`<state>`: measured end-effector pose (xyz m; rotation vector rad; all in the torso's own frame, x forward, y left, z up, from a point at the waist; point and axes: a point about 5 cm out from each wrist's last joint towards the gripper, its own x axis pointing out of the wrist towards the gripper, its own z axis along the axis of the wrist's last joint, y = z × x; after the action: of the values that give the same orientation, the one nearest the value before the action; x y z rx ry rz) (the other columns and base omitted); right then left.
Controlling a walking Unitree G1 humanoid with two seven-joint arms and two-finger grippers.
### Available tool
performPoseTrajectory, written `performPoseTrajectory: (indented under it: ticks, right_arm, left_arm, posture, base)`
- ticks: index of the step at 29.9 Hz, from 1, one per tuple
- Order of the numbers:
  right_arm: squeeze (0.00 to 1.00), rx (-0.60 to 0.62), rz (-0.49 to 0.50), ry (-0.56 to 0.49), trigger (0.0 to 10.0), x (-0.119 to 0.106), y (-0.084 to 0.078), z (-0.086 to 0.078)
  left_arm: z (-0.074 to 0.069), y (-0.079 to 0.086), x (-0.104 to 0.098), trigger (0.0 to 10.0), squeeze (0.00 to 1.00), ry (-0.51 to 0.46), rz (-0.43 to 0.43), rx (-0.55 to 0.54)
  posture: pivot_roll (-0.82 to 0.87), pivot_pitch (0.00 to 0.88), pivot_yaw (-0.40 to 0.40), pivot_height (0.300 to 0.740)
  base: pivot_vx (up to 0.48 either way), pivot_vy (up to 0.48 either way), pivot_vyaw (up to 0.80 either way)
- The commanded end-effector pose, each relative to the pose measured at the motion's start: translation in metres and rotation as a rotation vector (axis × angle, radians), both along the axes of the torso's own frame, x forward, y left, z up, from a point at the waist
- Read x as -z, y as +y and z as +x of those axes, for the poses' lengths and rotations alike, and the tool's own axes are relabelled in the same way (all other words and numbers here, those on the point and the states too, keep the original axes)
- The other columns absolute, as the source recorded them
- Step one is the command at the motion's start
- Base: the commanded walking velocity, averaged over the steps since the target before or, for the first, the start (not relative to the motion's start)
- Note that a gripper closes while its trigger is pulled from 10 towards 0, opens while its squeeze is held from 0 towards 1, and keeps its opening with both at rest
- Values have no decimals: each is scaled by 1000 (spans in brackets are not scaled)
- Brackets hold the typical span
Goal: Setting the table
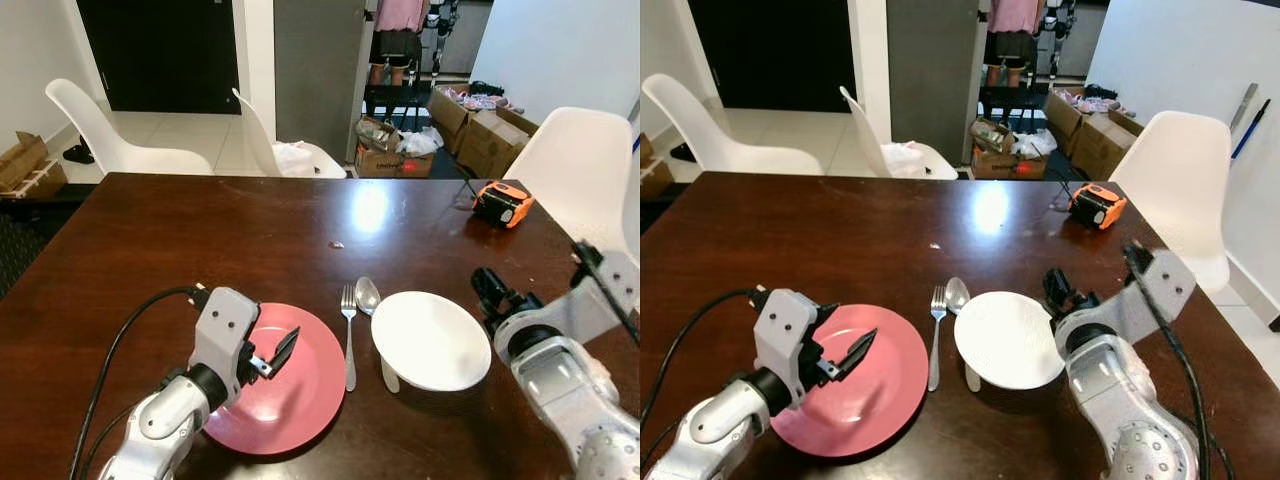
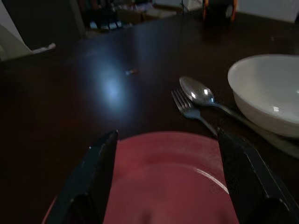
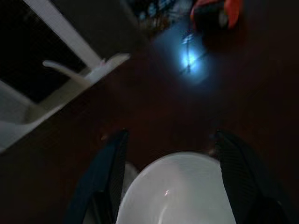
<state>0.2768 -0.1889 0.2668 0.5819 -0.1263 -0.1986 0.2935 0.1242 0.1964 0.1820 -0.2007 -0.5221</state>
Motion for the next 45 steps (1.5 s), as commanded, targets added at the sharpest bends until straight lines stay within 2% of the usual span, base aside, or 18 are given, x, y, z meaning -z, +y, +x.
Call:
performPoseTrajectory:
  ticks: [1, 3, 4, 7, 8, 10, 11, 12, 13, 14, 15, 17, 25, 30, 32, 37, 39, 45]
  right_arm:
    - [0, 16, -29, 31, 10000, 11, 1, -1]
    - [0, 27, -115, 25, 10000, 15, 2, -1]
    - [0, 30, -229, 41, 10000, 22, 4, 1]
    - [0, 29, -265, 50, 10000, 25, 5, 2]
    - [0, -5, -277, 92, 10000, 32, 6, 5]
    - [0, -115, -422, 184, 10000, 48, 10, 11]
    - [0, -115, -422, 184, 10000, 48, 10, 11]
    - [0, -158, -497, 219, 10000, 54, 10, 12]
    - [0, -256, -686, 223, 10000, 57, 6, 12]
    - [0, -310, -775, 216, 10000, 55, 3, 10]
    - [0, -310, -775, 216, 10000, 55, 3, 10]
    - [0, -422, -888, 212, 10000, 54, -2, 5]
    - [0, -589, -929, 162, 10000, 49, -17, -2]
    - [0, -712, -872, 5, 10000, 31, -7, -6]
    - [0, -737, -857, -7, 10000, 30, -5, -6]
    - [0, -831, -823, 34, 10000, 41, -3, -9]
    - [0, -878, -871, 119, 10000, 61, -6, -8]
    - [0, -910, -891, 169, 10000, 72, -12, -3]
  left_arm:
    - [0, -1, 5, 10000, 0, 22, 12, -3]
    - [1, 0, 5, 10000, 0, 24, 10, -17]
    - [2, 2, 6, 10000, 0, 28, 9, -34]
    - [2, 2, 7, 10000, 0, 29, 9, -38]
    - [2, 2, 7, 10000, 0, 29, 9, -39]
    - [2, 3, 7, 10000, 0, 28, 10, -40]
    - [2, 3, 7, 10000, 0, 28, 10, -40]
    - [2, 3, 7, 10000, 0, 28, 11, -41]
    - [3, 3, 7, 10000, 0, 27, 13, -44]
    - [3, 4, 7, 10000, 0, 26, 14, -46]
    - [3, 4, 7, 10000, 0, 26, 14, -46]
    - [3, 5, 7, 10000, 0, 26, 16, -49]
    - [4, 2, 7, 10000, 0, 24, 13, -48]
    - [4, 3, 7, 10000, 0, 23, 16, -50]
    - [4, 4, 7, 10000, 0, 23, 17, -50]
    - [3, 4, 7, 10000, 0, 23, 18, -50]
    - [3, 4, 7, 10000, 0, 22, 18, -50]
    - [3, 4, 6, 10000, 0, 21, 18, -52]
  posture:
    - [-25, 173, 64, 740]
    - [-25, 170, 64, 740]
    - [-23, 167, 65, 740]
    - [-23, 167, 65, 740]
    - [-22, 164, 68, 740]
    - [-22, 161, 69, 740]
    - [-22, 161, 69, 740]
    - [-20, 160, 70, 740]
    - [-17, 158, 70, 740]
    - [-19, 156, 70, 740]
    - [-19, 156, 70, 740]
    - [-25, 154, 68, 740]
    - [-25, 151, 69, 740]
    - [-20, 148, 70, 740]
    - [-19, 147, 70, 740]
    - [-18, 147, 71, 740]
    - [-15, 150, 71, 740]
    - [-4, 156, 66, 740]
  base:
    - [0, 0, 0]
    - [0, 0, 0]
    - [0, 0, 0]
    - [0, 0, 0]
    - [0, 0, 0]
    - [0, 0, 0]
    - [0, 0, 0]
    - [0, 0, 0]
    - [0, 0, 0]
    - [0, 0, 0]
    - [0, 0, 0]
    - [0, 0, 0]
    - [0, 0, 0]
    - [0, 0, 0]
    - [0, 0, 0]
    - [0, 0, 0]
    - [0, 0, 0]
    - [0, 0, 0]
